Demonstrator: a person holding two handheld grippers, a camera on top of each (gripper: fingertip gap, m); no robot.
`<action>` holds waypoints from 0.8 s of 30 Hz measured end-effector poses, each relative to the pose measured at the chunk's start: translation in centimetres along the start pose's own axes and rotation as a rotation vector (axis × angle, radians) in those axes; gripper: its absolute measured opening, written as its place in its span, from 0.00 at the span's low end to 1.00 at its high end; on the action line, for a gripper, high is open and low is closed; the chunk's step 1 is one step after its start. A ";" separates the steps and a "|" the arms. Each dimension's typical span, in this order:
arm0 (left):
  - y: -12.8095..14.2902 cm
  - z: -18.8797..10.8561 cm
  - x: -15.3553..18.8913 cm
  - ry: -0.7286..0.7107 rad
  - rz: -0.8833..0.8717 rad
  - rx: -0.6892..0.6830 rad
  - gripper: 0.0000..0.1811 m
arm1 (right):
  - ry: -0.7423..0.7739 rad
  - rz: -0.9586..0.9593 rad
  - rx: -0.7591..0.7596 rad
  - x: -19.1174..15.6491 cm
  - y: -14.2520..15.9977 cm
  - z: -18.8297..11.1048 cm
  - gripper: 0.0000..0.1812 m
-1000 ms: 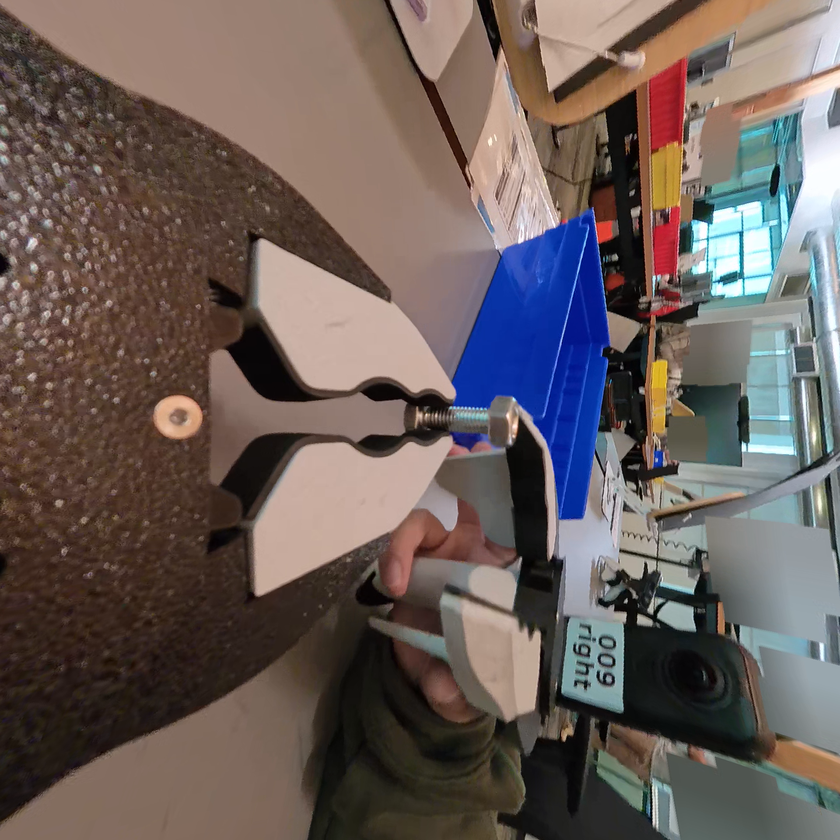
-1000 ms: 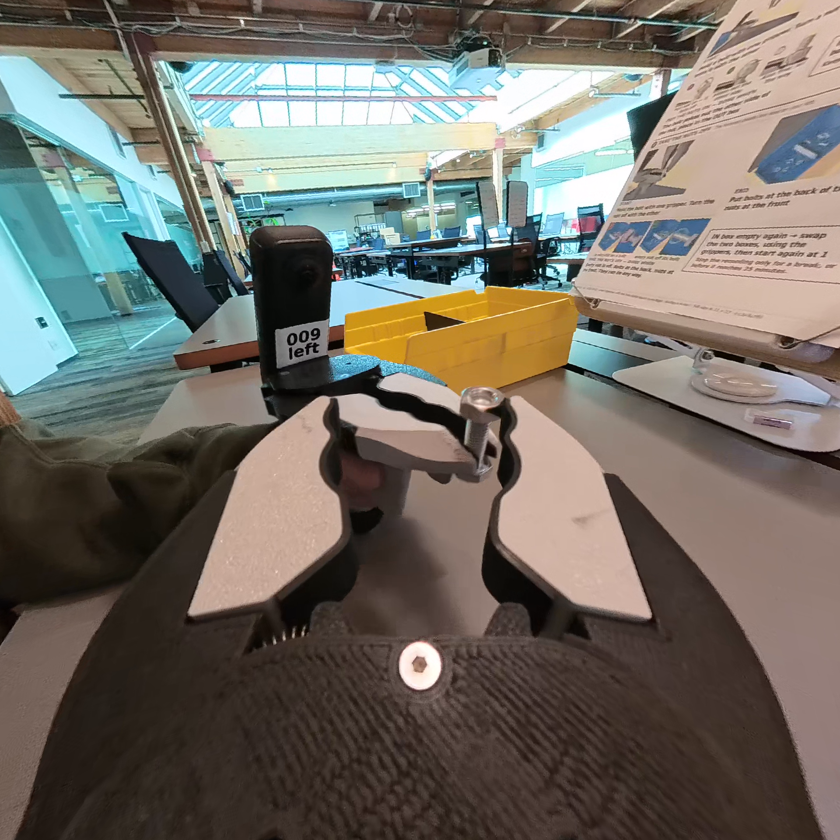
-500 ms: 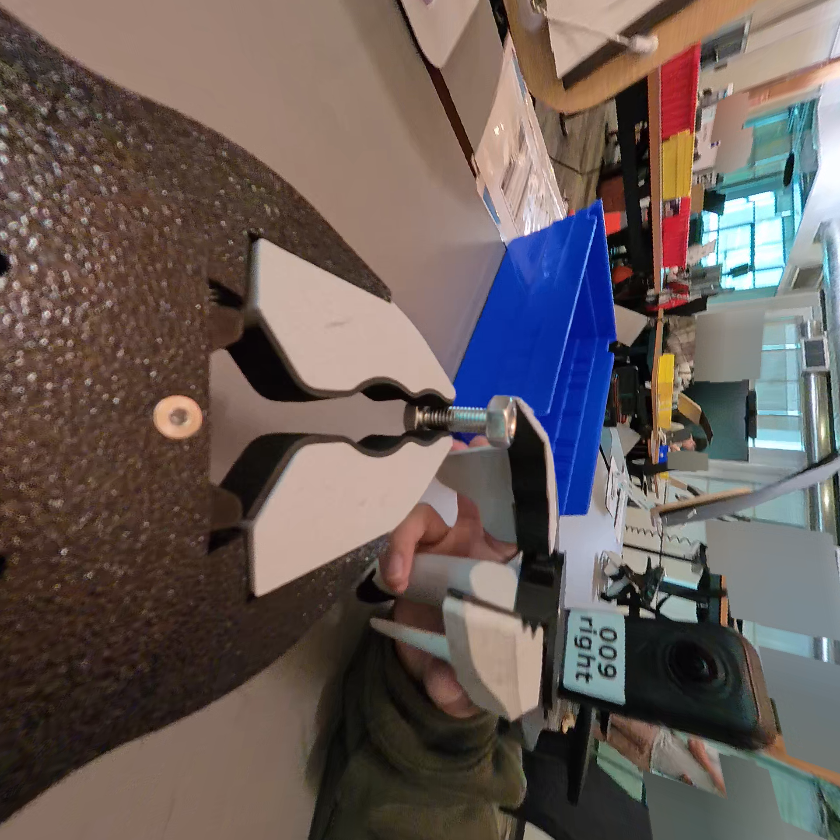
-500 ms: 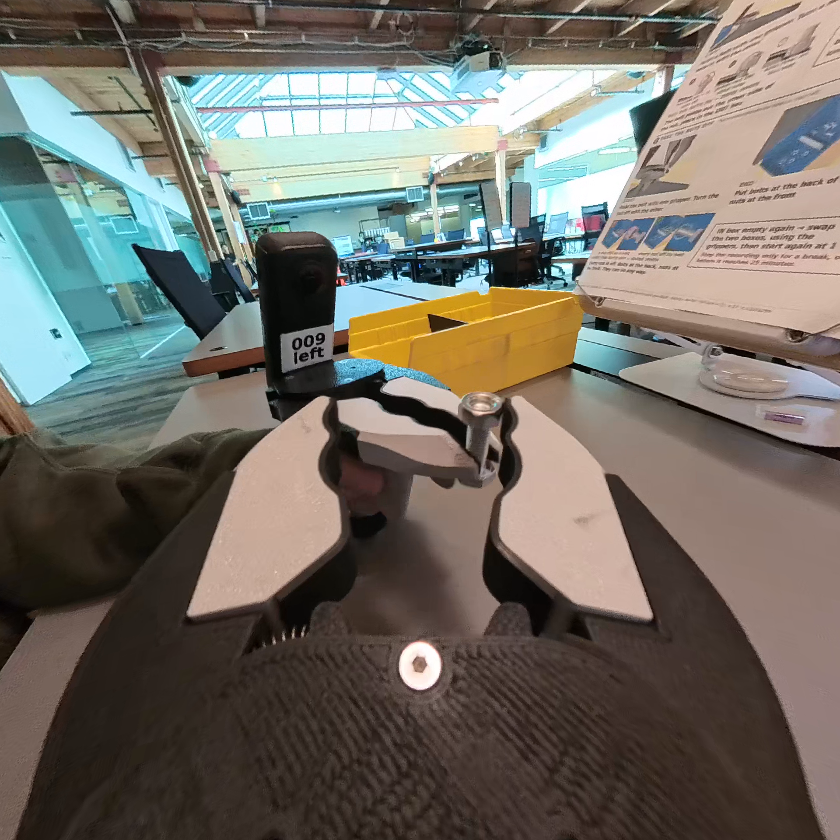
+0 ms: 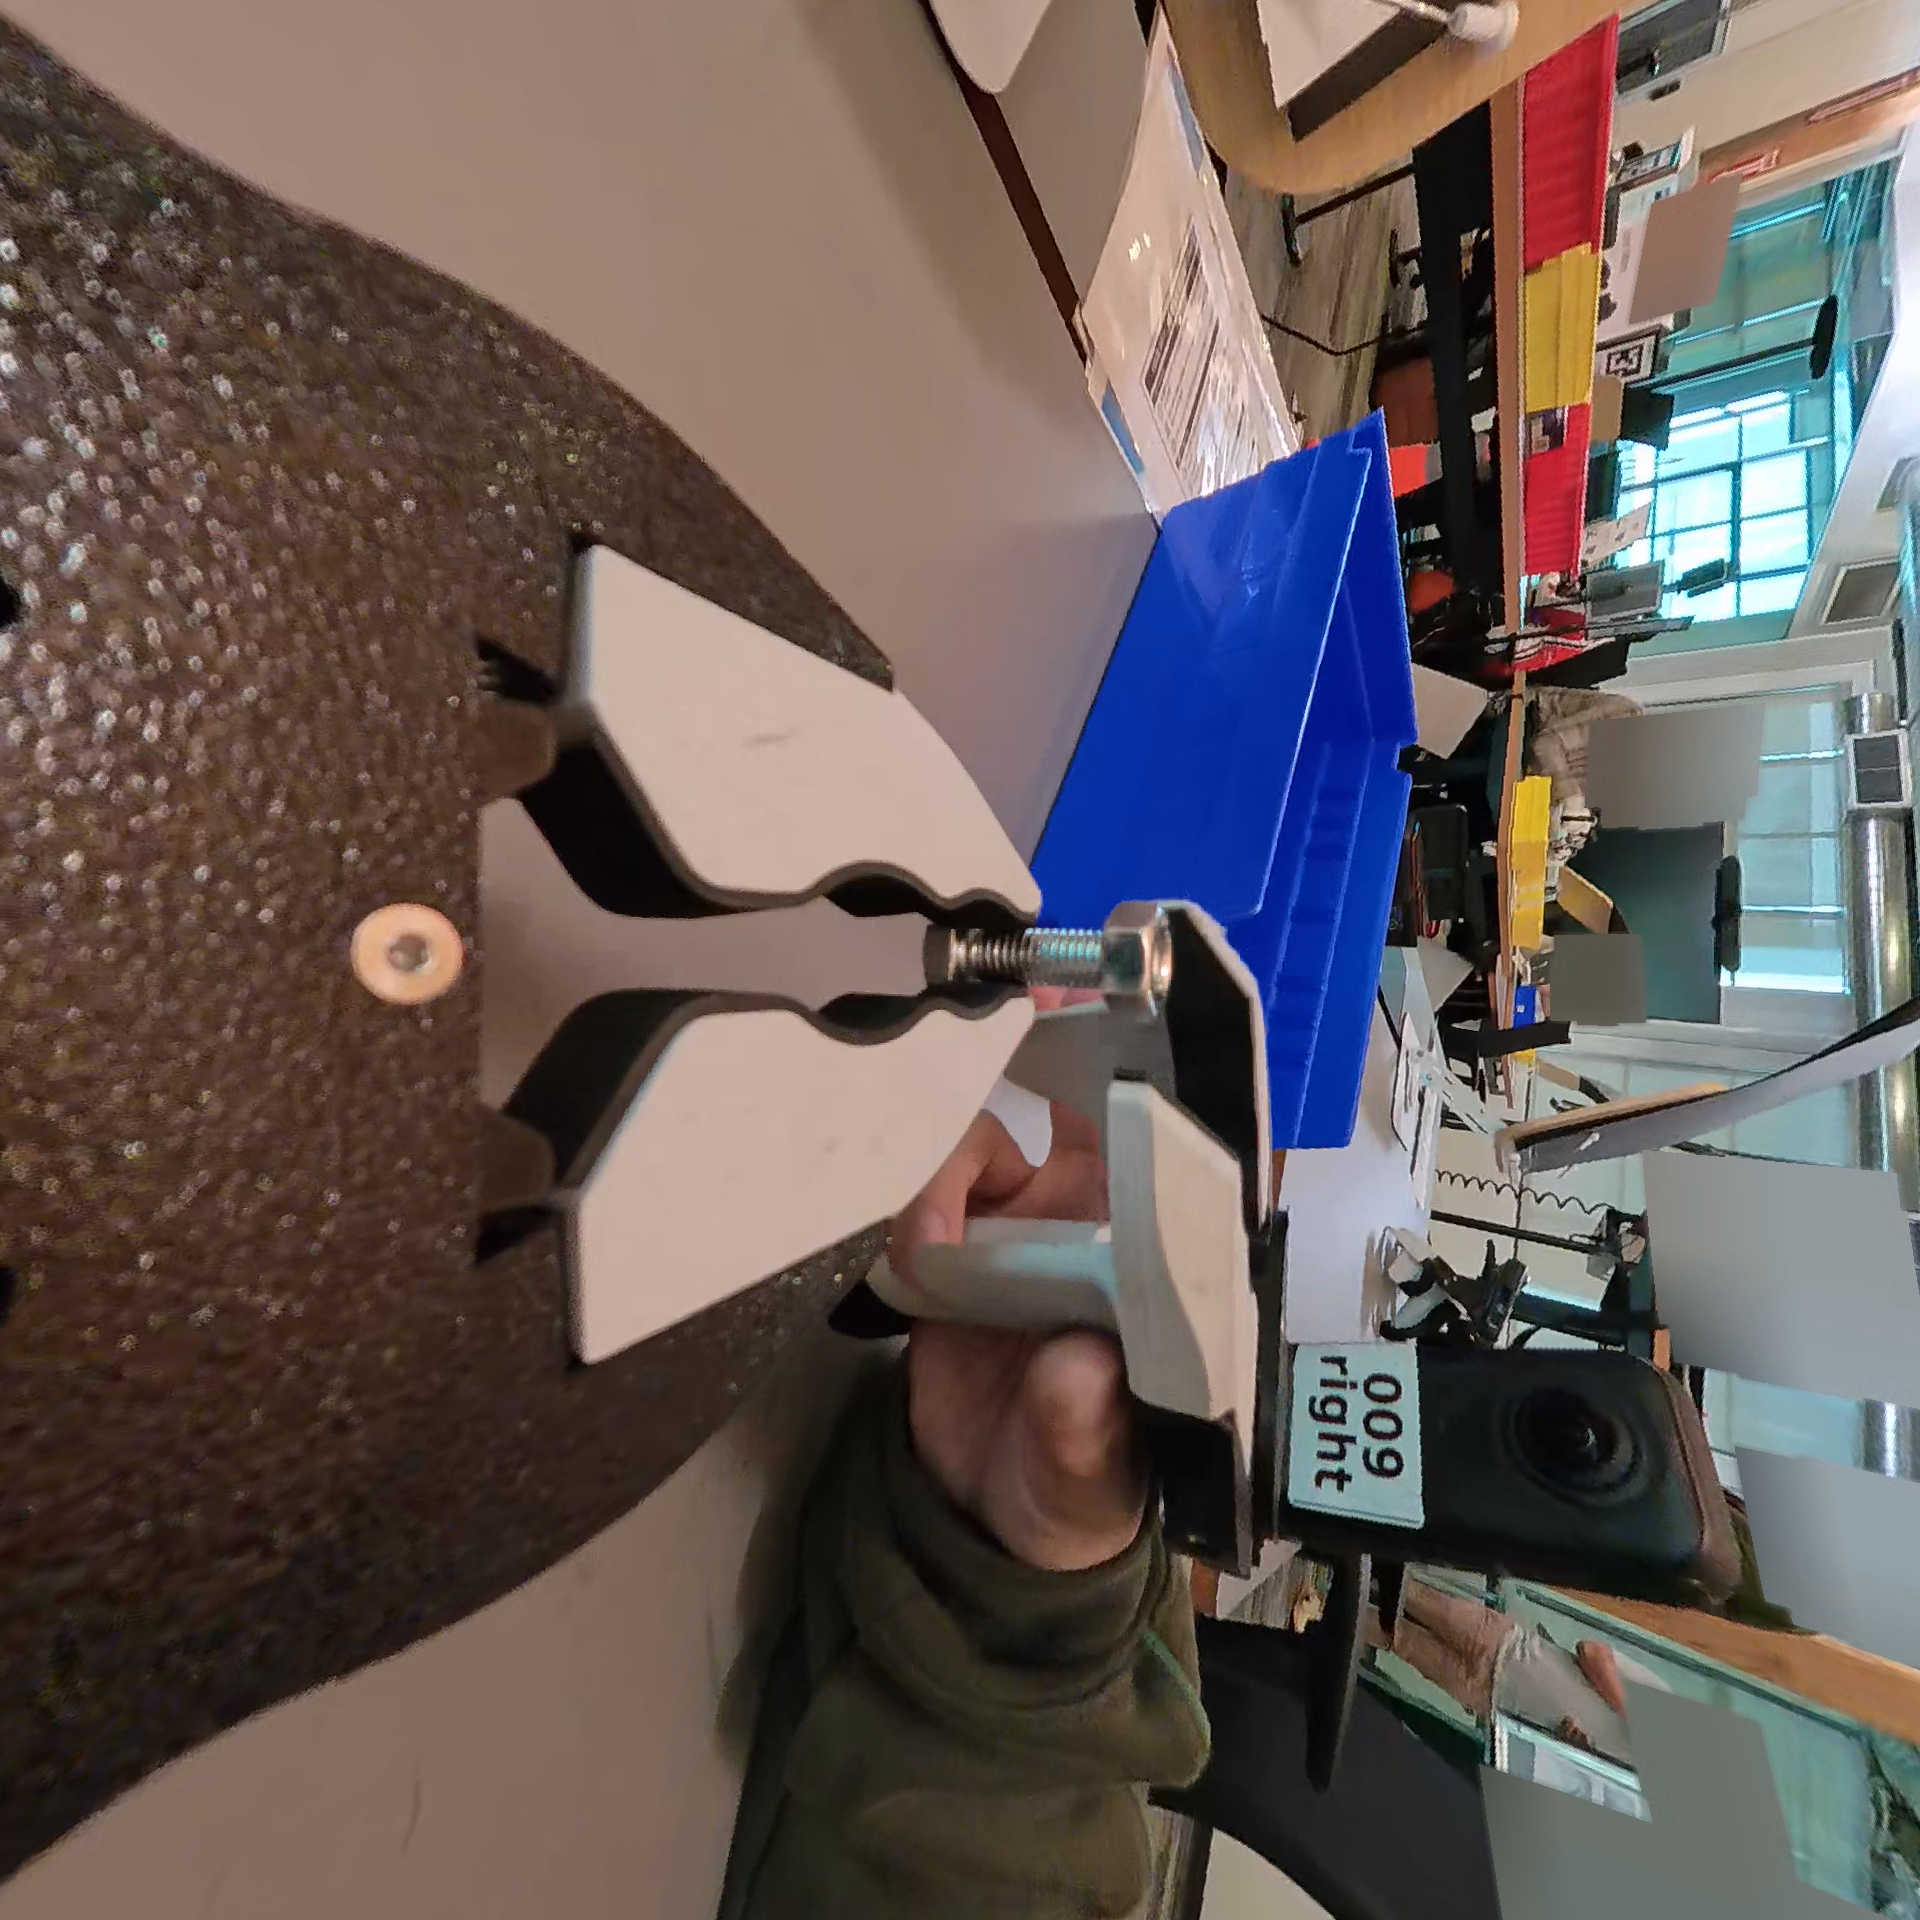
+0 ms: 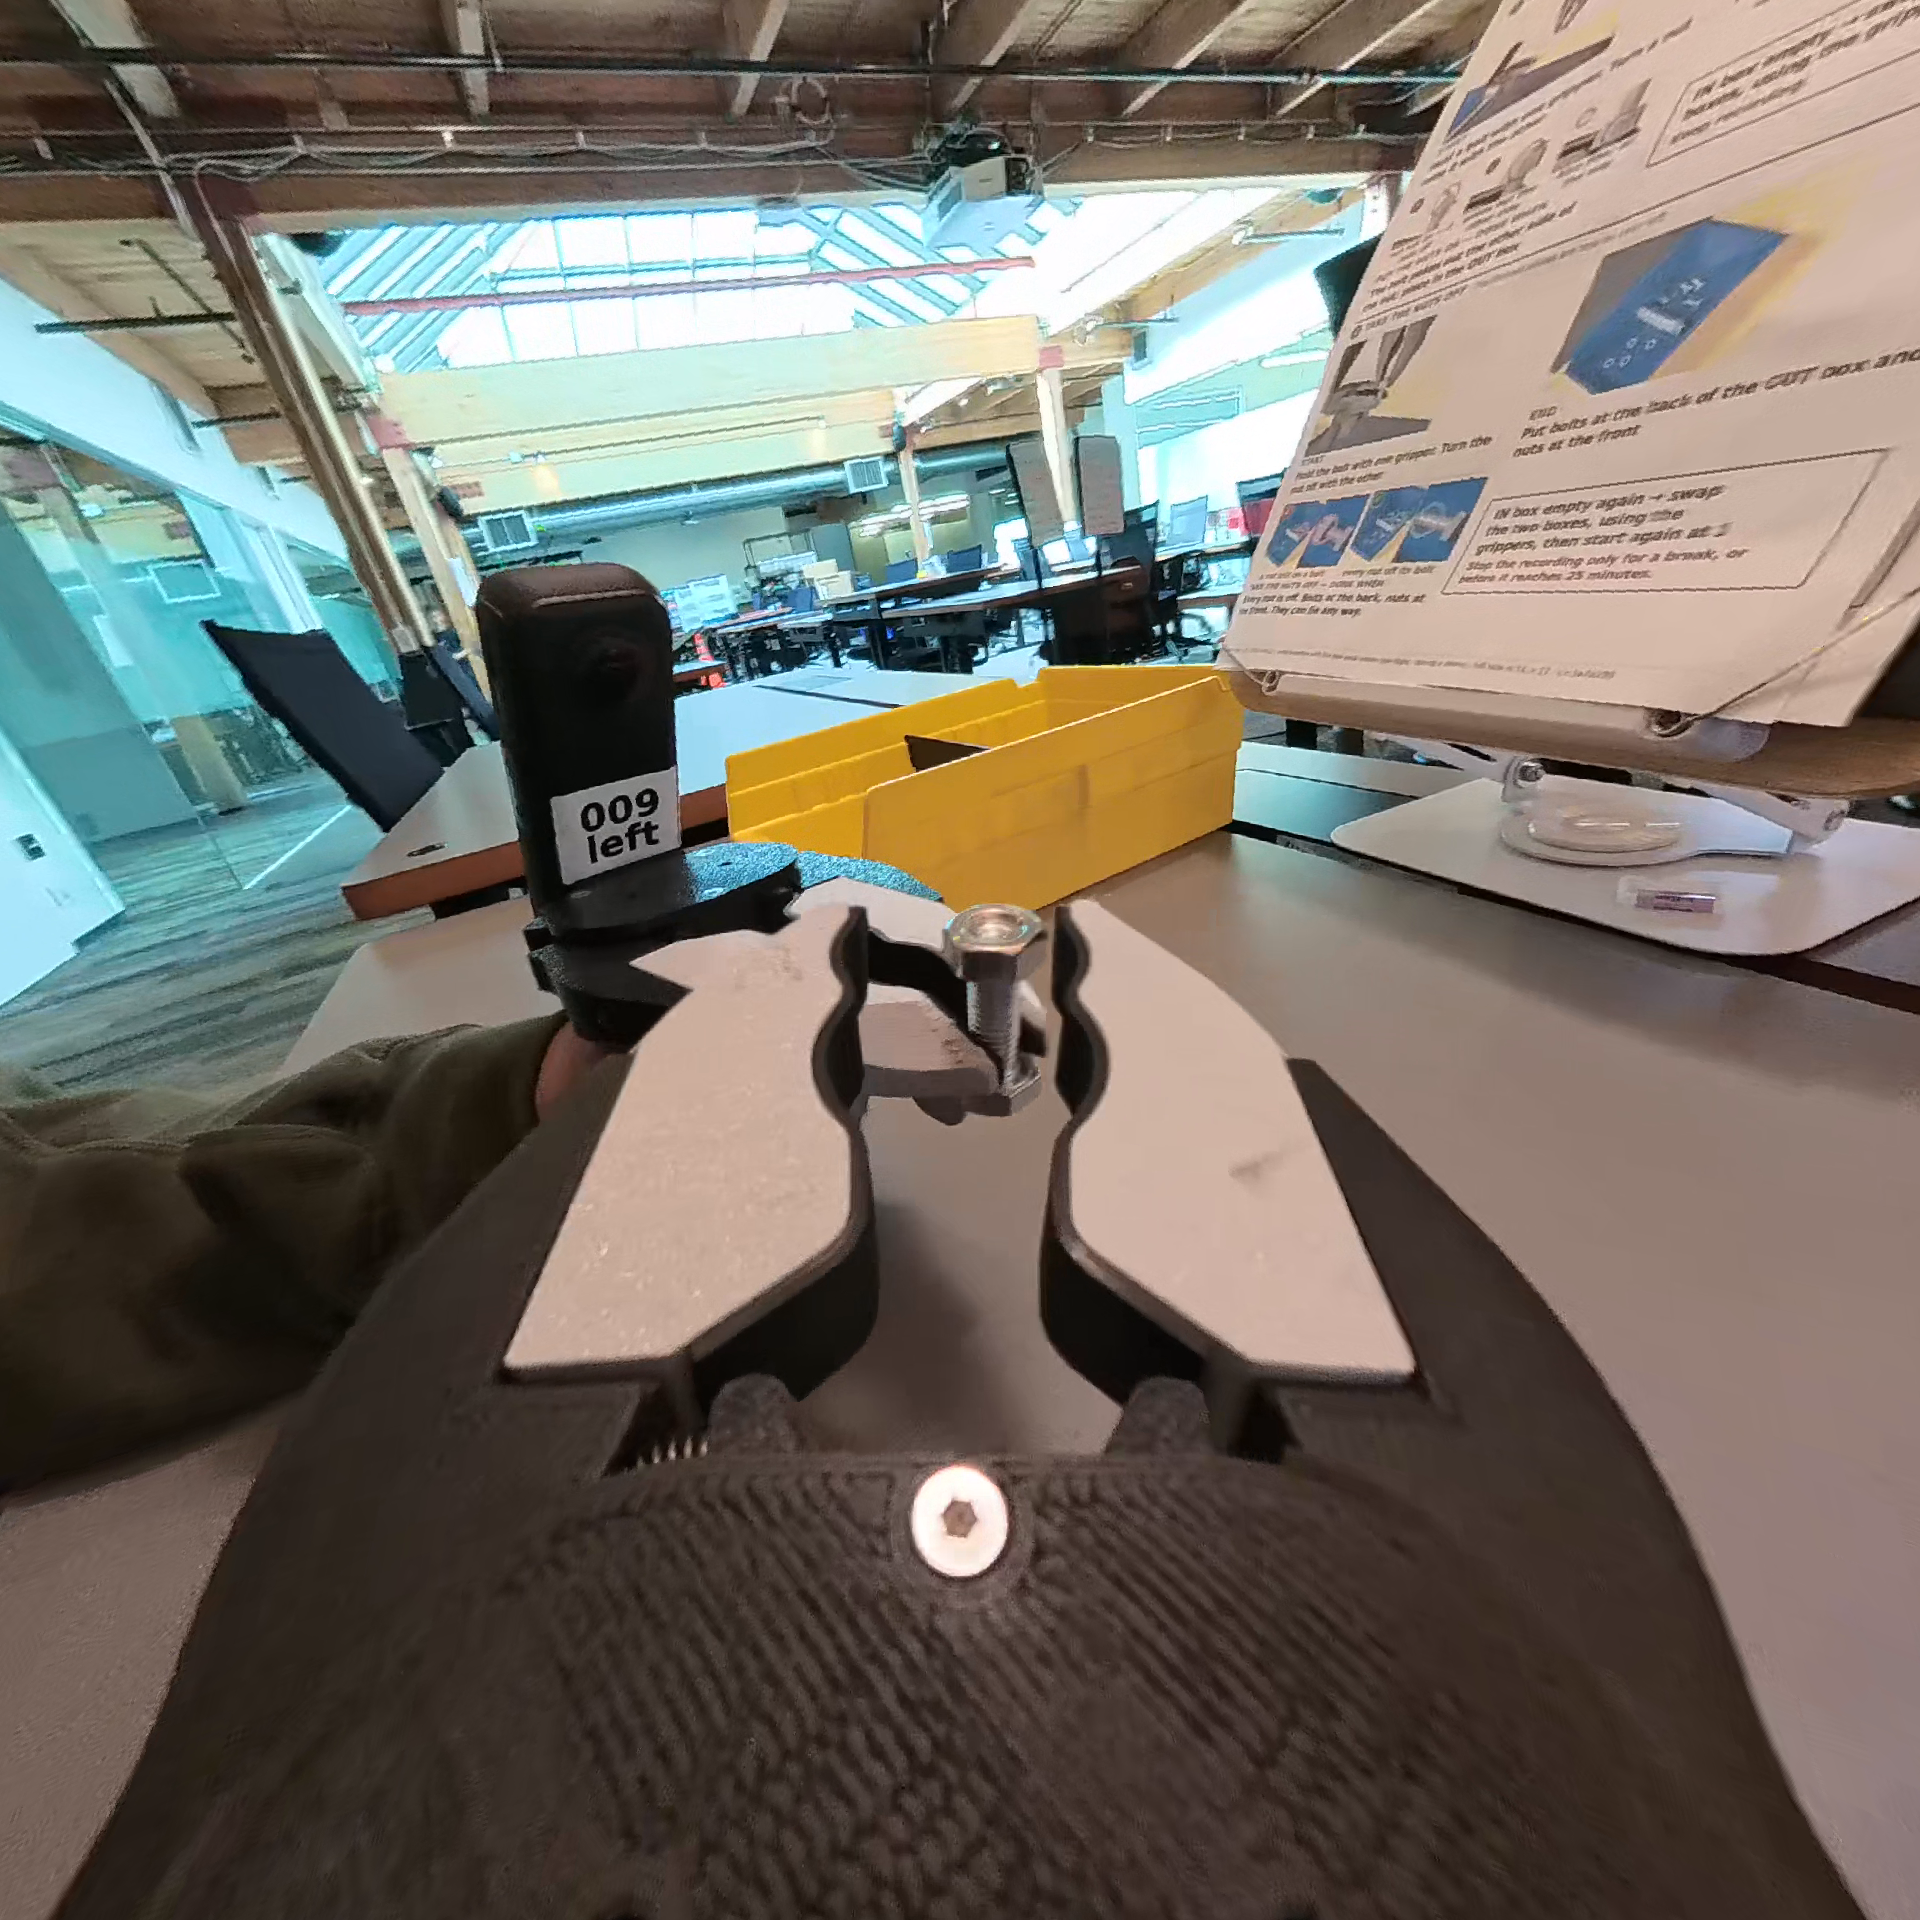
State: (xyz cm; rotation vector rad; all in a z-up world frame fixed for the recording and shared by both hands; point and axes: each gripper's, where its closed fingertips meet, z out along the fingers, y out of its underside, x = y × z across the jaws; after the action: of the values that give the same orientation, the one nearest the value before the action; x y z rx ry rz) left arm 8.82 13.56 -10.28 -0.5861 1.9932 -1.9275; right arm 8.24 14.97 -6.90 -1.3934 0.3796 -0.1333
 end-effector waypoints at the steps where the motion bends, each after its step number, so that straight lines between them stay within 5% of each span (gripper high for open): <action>1: 0.0 -0.1 -0.3 -0.020 -0.003 -0.002 0.05 | -0.008 0.002 -0.008 -0.1 0.1 0.0 0.18; 5: 0.0 -0.8 -2.1 -0.097 -0.053 0.007 0.05 | -0.057 -0.015 -0.024 -0.8 0.2 -0.1 0.10; 9: -0.3 -0.7 -1.4 -0.057 -0.044 0.026 0.05 | 0.048 -0.026 -0.022 0.7 0.2 -0.1 0.23; 15: 0.2 0.0 -0.2 -0.014 0.000 -0.012 0.05 | 0.011 0.009 -0.035 0.2 0.6 0.1 0.25; 17: 0.2 -0.3 -1.3 -0.079 -0.010 -0.015 0.05 | -0.021 -0.007 -0.055 -0.4 0.8 0.2 0.23; 19: 0.1 -0.8 -2.0 -0.101 -0.038 -0.002 0.05 | -0.102 -0.030 -0.071 -1.5 0.9 0.1 0.10; 24: -0.2 -0.5 -1.2 -0.049 -0.039 0.011 0.05 | 0.042 -0.054 -0.082 0.5 1.3 0.2 0.27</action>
State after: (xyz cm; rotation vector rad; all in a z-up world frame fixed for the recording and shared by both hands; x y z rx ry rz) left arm 9.58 14.58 -10.15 -0.6673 1.9543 -1.9267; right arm 8.59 15.26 -8.19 -1.4839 0.3857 -0.1928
